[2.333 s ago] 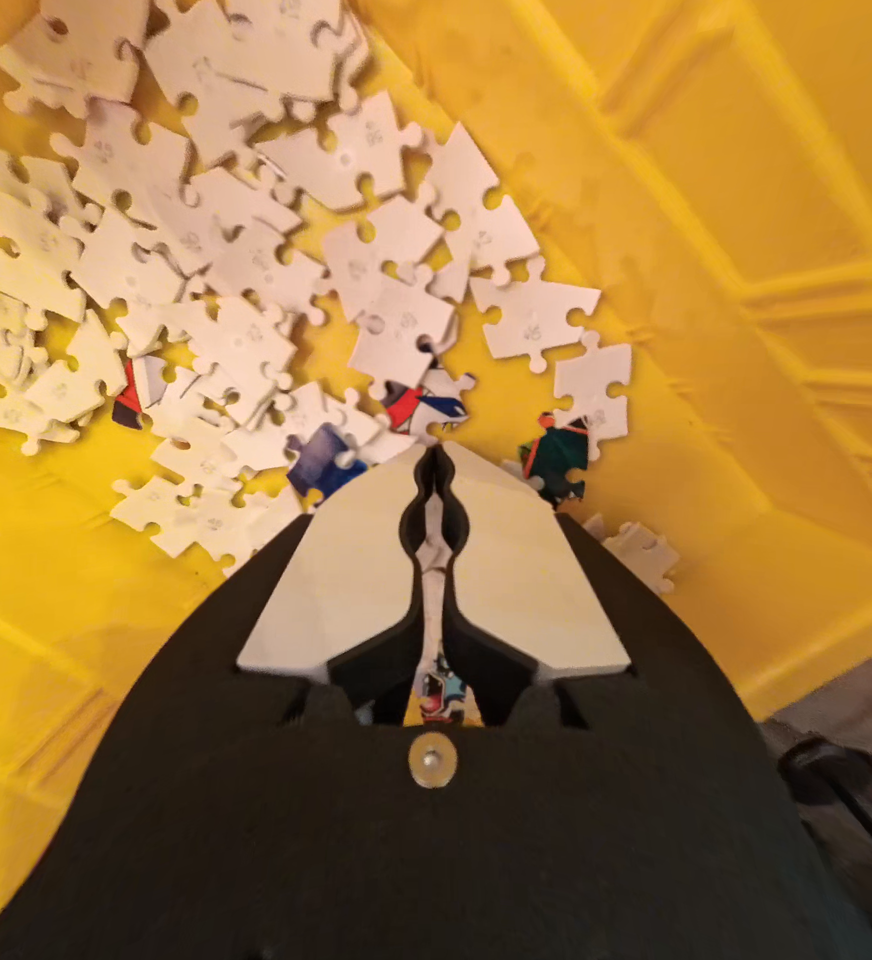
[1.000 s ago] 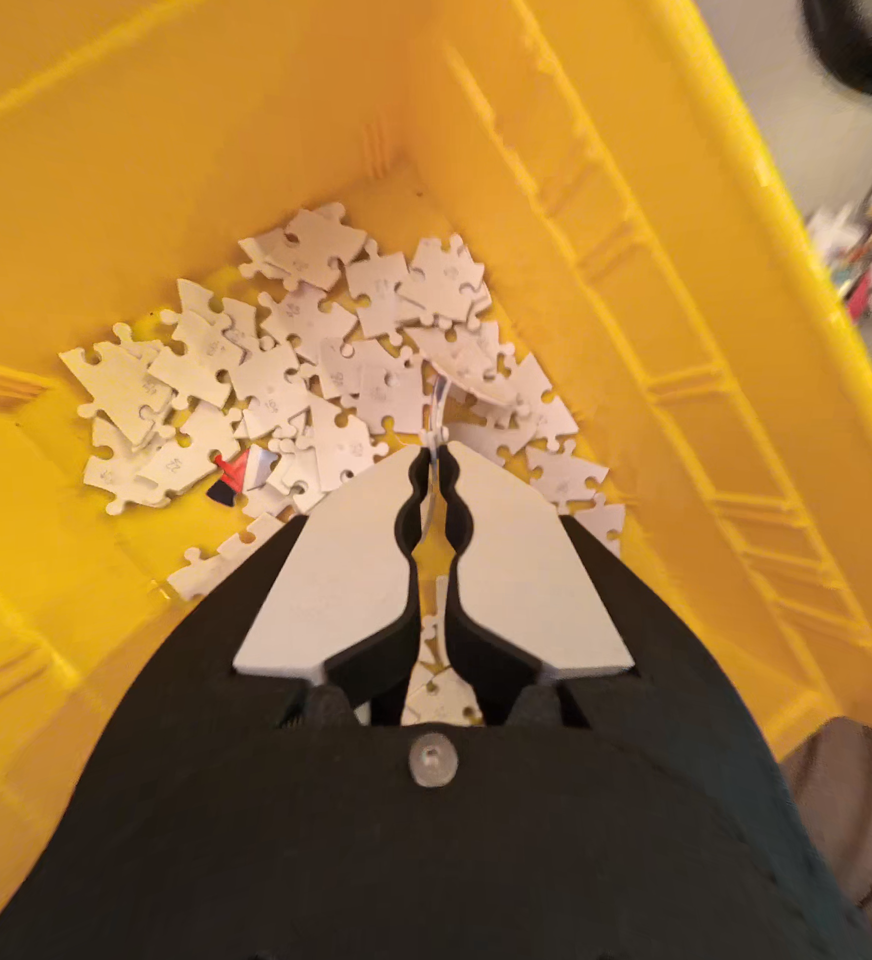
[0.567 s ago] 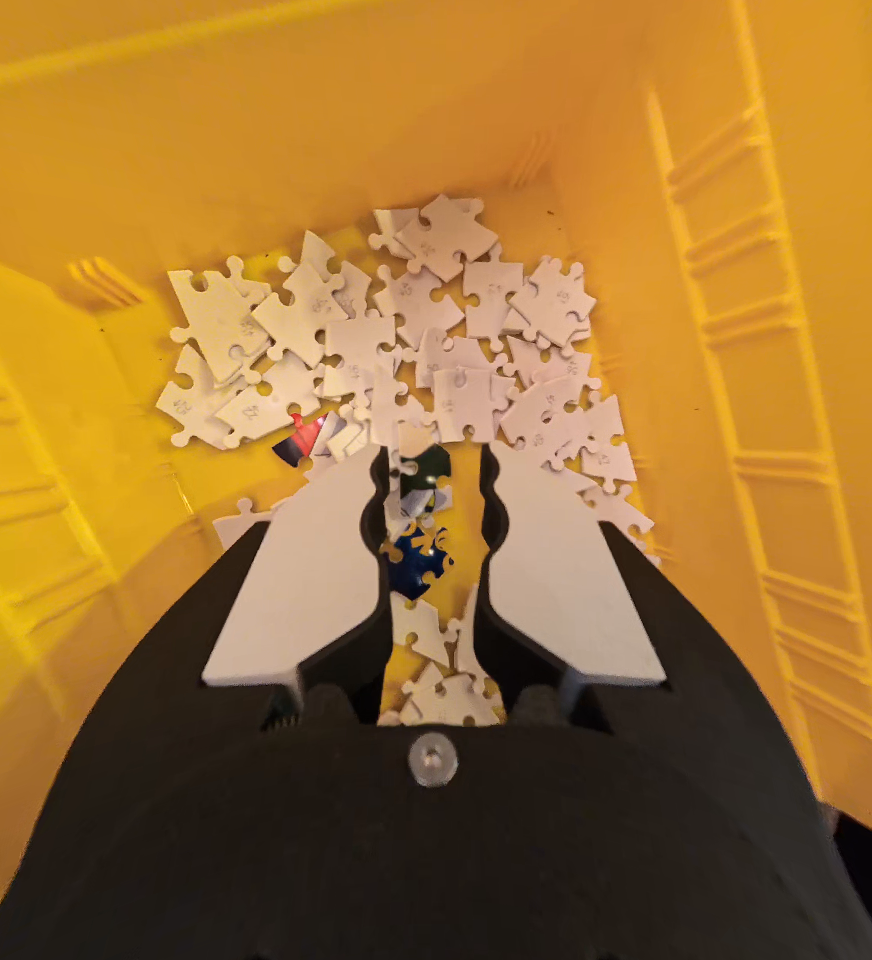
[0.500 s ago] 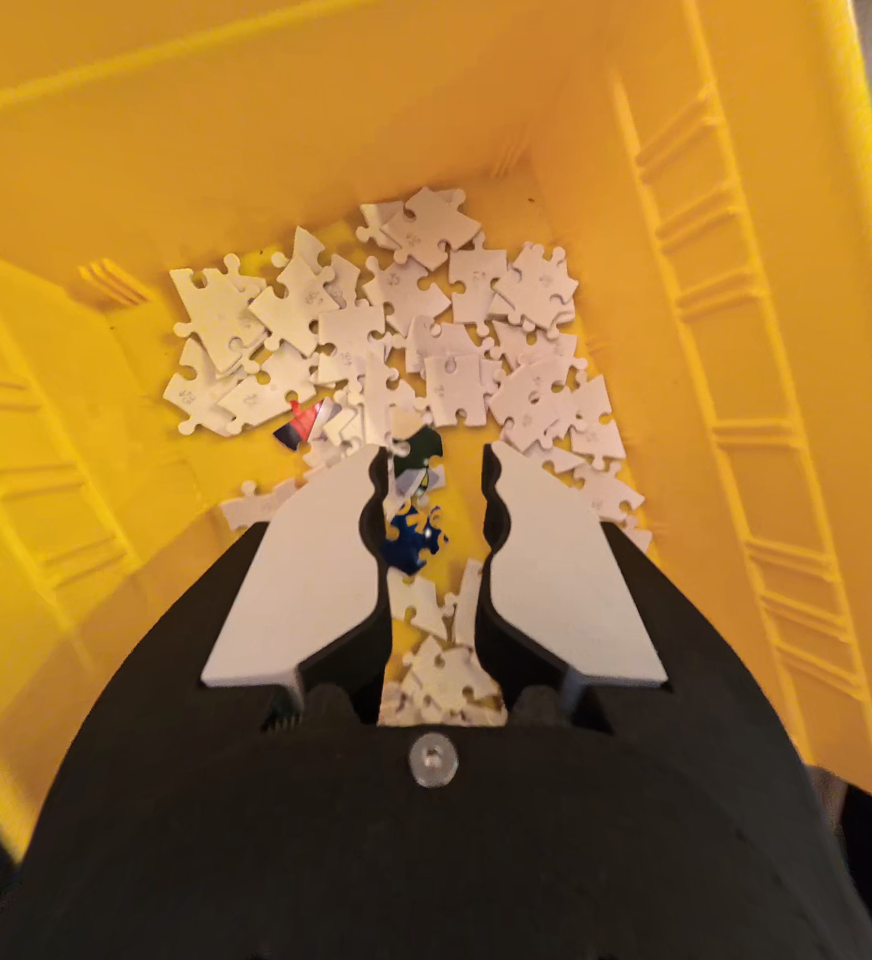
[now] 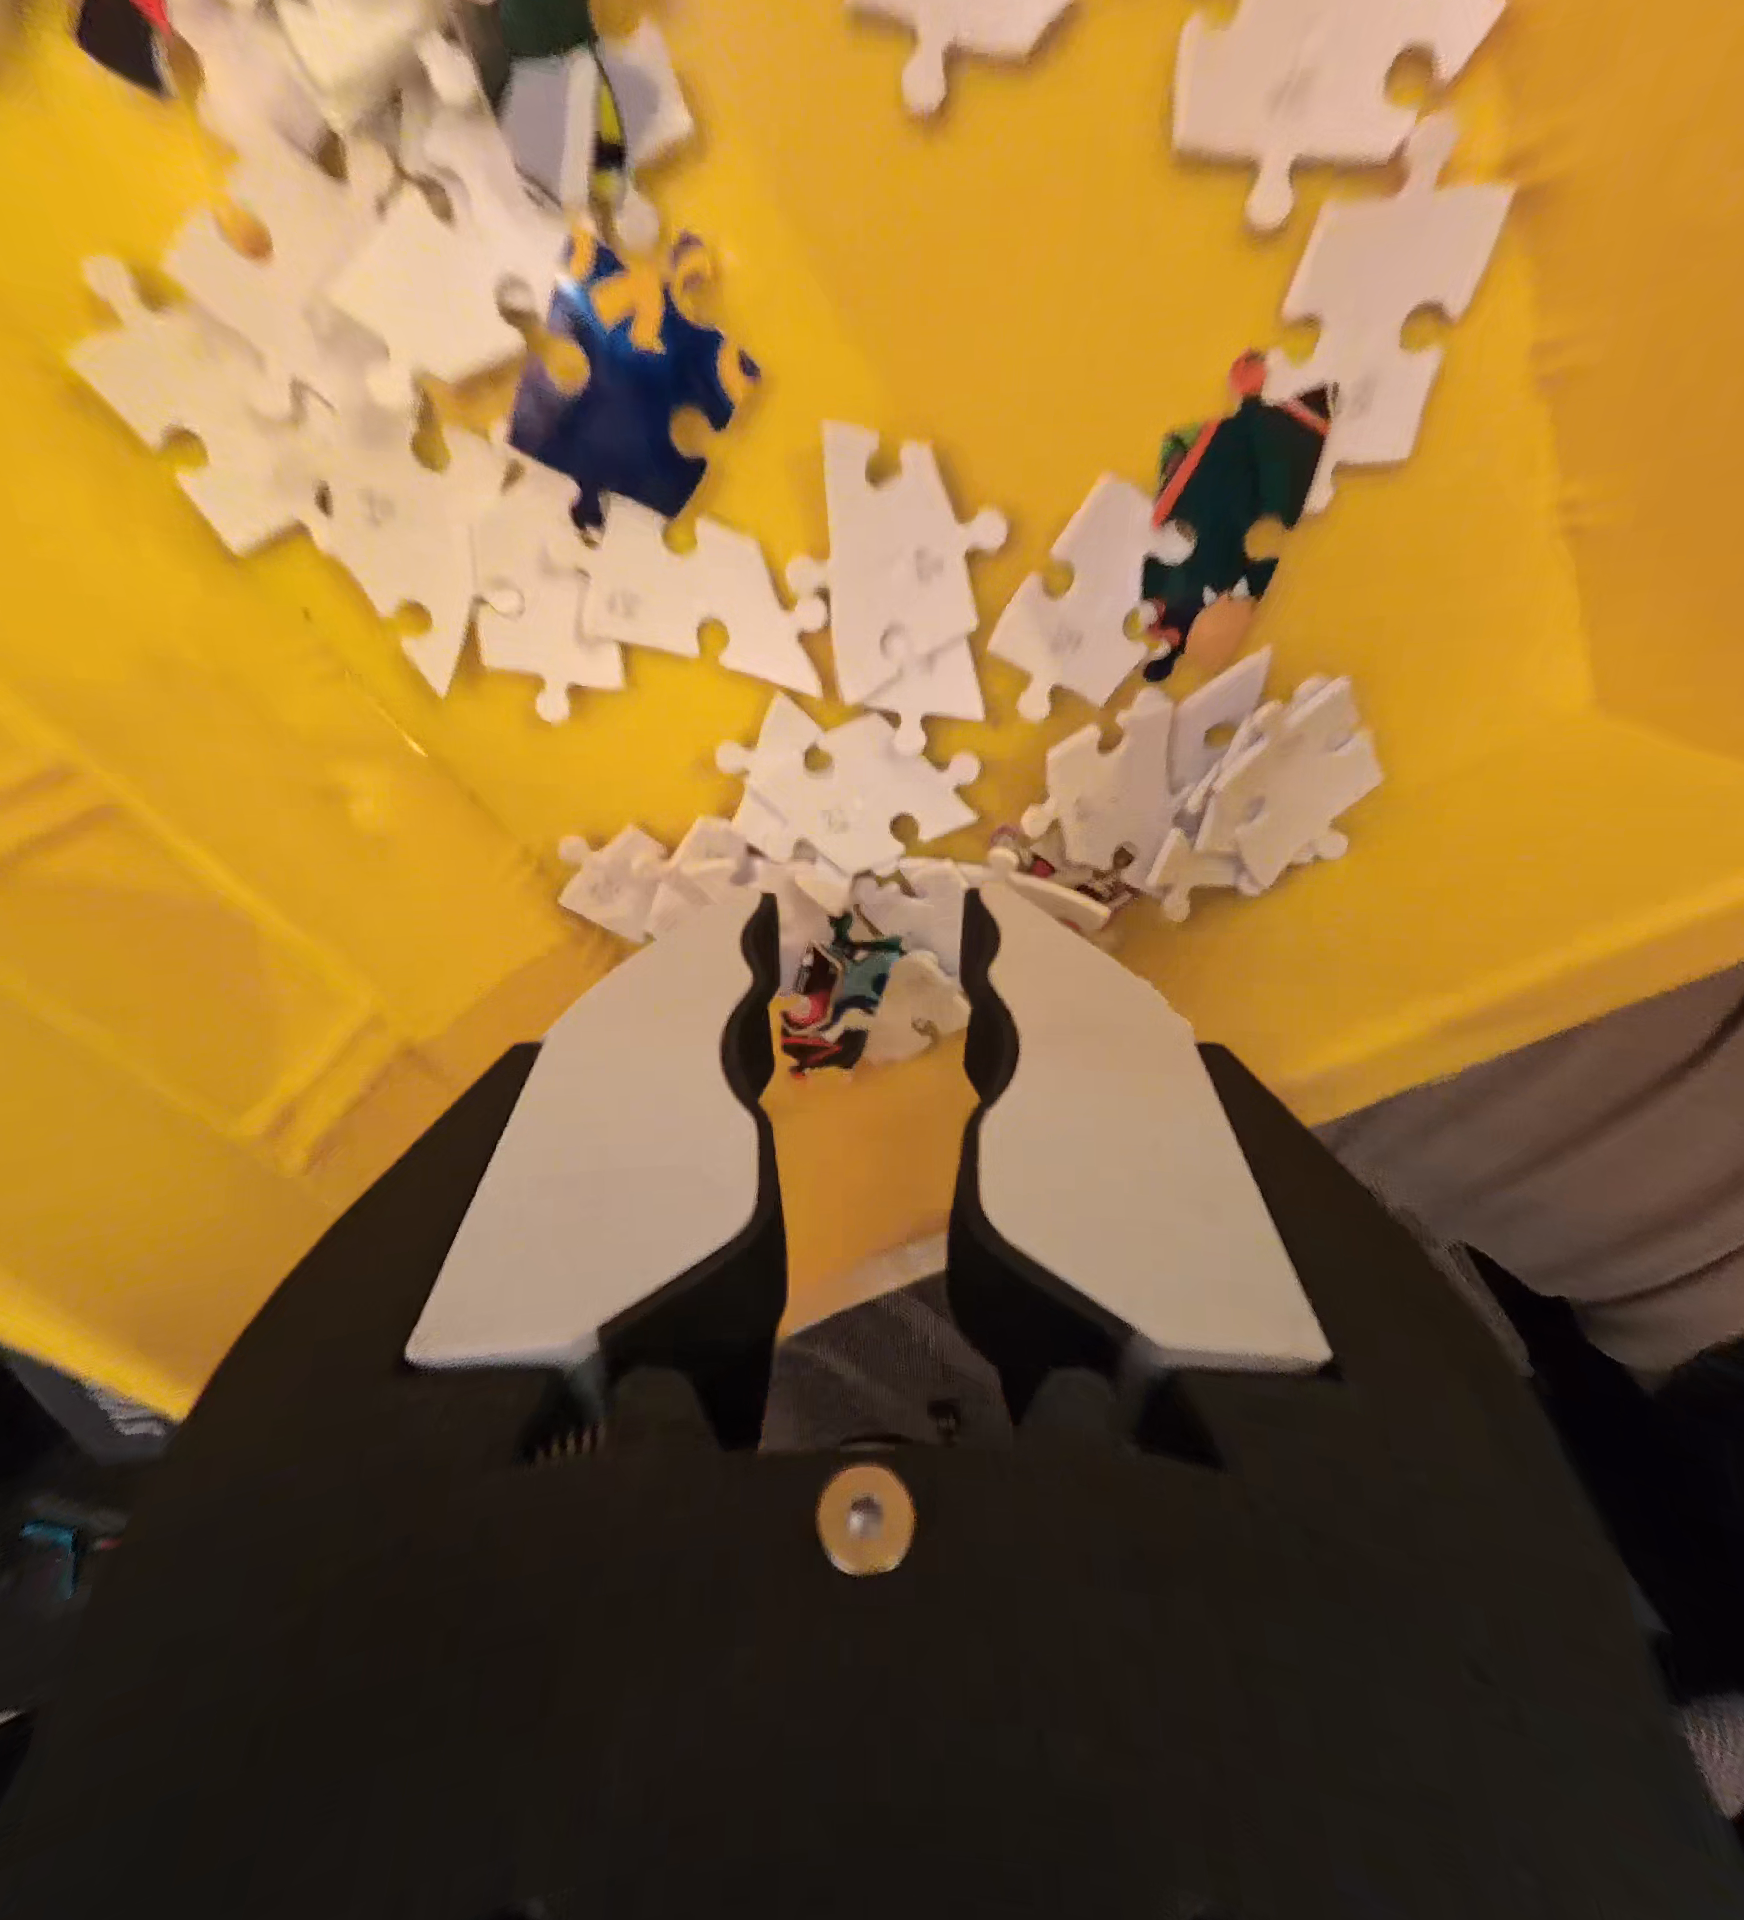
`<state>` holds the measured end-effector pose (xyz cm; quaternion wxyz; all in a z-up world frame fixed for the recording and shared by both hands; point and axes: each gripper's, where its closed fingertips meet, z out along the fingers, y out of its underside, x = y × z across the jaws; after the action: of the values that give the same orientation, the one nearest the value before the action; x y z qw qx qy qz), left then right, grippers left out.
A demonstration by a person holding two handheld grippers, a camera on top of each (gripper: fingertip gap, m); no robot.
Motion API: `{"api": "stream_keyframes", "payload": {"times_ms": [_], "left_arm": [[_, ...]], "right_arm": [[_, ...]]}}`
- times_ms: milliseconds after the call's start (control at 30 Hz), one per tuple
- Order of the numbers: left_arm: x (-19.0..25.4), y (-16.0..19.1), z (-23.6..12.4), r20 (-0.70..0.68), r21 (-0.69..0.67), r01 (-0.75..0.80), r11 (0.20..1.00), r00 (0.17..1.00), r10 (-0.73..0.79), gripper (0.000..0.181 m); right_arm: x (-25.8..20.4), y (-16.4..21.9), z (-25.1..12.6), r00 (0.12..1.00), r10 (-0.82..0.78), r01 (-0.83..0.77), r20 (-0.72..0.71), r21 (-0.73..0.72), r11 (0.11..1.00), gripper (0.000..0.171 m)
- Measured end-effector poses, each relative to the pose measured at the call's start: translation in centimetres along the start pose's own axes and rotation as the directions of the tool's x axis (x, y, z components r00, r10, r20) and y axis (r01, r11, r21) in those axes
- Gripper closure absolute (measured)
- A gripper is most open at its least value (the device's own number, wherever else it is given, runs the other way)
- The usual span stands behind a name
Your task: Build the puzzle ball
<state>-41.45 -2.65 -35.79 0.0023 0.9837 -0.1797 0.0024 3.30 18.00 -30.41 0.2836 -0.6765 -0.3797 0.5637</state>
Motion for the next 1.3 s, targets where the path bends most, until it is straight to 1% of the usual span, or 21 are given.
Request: {"api": "stream_keyframes", "payload": {"times_ms": [33, 67, 100, 167, 233, 267, 400, 467, 533, 600, 667, 733, 767, 800, 967, 1033, 1100, 1233, 1300], "left_arm": [[0.5, 0.4, 0.2, -0.030, -0.012, -0.001, 1.000, 1.000, 0.001, 0.151], [0.5, 0.7, 0.5, -0.028, -0.033, 0.000, 0.999, 1.000, -0.001, 0.152], [0.0, 1.1, 0.7, 0.002, -0.055, 0.009, 0.998, 1.000, -0.009, 0.152], [0.0, 1.3, 1.2, -0.001, -0.076, 0.021, 0.997, 1.000, -0.021, 0.158], [-0.1, 0.8, 1.5, 0.001, -0.065, 0.032, 0.997, 0.999, -0.032, 0.165], [0.0, 0.5, 1.6, -0.009, -0.068, 0.028, 0.997, 1.000, -0.029, 0.172], [-0.1, -2.2, 1.9, -0.007, -0.004, 0.026, 1.000, 1.000, -0.026, 0.176], [-1.0, -4.4, 1.6, 0.008, 0.089, 0.056, 0.994, 0.998, -0.057, 0.175], [-1.6, -5.5, 0.3, 0.004, 0.166, 0.074, 0.983, 0.997, -0.076, 0.171], [-2.7, -5.5, -1.5, 0.021, 0.221, 0.117, 0.968, 0.992, -0.125, 0.171], [-3.3, -3.5, -2.0, 0.039, 0.160, 0.145, 0.976, 0.987, -0.153, 0.170], [-3.8, -0.7, -1.5, 0.071, 0.043, 0.168, 0.985, 0.983, -0.170, 0.169], [-3.6, 0.4, -1.1, 0.064, -0.010, 0.174, 0.985, 0.983, -0.173, 0.170], [-3.3, 0.8, -0.8, 0.062, -0.028, 0.165, 0.986, 0.985, -0.163, 0.167], [-2.5, 1.2, 0.1, 0.084, -0.105, 0.130, 0.986, 0.989, -0.121, 0.165], [-1.7, 1.1, 0.7, 0.068, -0.129, 0.088, 0.988, 0.994, -0.080, 0.169], [-1.7, 1.3, 1.4, 0.093, -0.173, 0.072, 0.982, 0.994, -0.056, 0.170], [-1.6, 0.7, 1.6, 0.115, -0.169, 0.056, 0.984, 0.993, -0.037, 0.176], [-1.0, -0.7, 1.6, 0.078, -0.102, 0.038, 0.994, 0.996, -0.030, 0.176]], "right_arm": [[0.0, 0.0, 0.0, 1.000, 0.000, 0.000, 0.001, 0.000, 1.000, 0.168], [0.0, 0.0, 0.0, 1.000, 0.000, 0.000, 0.001, 0.000, 1.000, 0.169], [0.0, 0.0, 0.0, 1.000, -0.001, 0.001, 0.000, 0.002, 1.000, 0.169], [0.0, 0.0, 0.0, 1.000, -0.001, 0.001, 0.001, 0.002, 1.000, 0.169], [0.0, -0.1, -0.1, 1.000, -0.001, 0.001, 0.002, 0.005, 1.000, 0.169], [0.0, -0.1, -0.1, 1.000, -0.001, 0.001, 0.002, 0.005, 1.000, 0.168], [-0.1, -0.1, -0.1, 1.000, -0.002, 0.002, 0.004, 0.007, 1.000, 0.169], [-0.1, -0.1, -0.1, 1.000, -0.003, 0.003, 0.005, 0.009, 1.000, 0.169], [-0.1, -0.1, -0.1, 1.000, -0.004, 0.004, 0.005, 0.013, 1.000, 0.169], [-0.1, -0.2, -0.1, 1.000, -0.002, 0.002, 0.006, 0.014, 1.000, 0.168], [-0.1, -0.1, -0.1, 1.000, -0.002, 0.002, 0.007, 0.010, 1.000, 0.168], [-0.1, -0.1, -0.1, 1.000, -0.002, 0.002, 0.010, 0.011, 1.000, 0.169], [-0.1, -0.1, -0.1, 1.000, -0.002, 0.002, 0.010, 0.012, 1.000, 0.169], [-0.1, -0.1, -0.1, 1.000, -0.003, 0.003, 0.009, 0.012, 1.000, 0.169], [-0.1, -0.1, -0.1, 1.000, -0.004, 0.004, 0.008, 0.012, 1.000, 0.168], [-0.1, -0.1, -0.1, 1.000, -0.004, 0.004, 0.008, 0.012, 1.000, 0.168], [-0.1, -0.2, -0.2, 1.000, -0.004, 0.004, 0.008, 0.014, 1.000, 0.168], [-0.2, -0.2, -0.2, 1.000, -0.004, 0.004, 0.010, 0.016, 1.000, 0.168], [-0.2, -0.2, -0.2, 1.000, -0.005, 0.005, 0.011, 0.017, 1.000, 0.168]]}}
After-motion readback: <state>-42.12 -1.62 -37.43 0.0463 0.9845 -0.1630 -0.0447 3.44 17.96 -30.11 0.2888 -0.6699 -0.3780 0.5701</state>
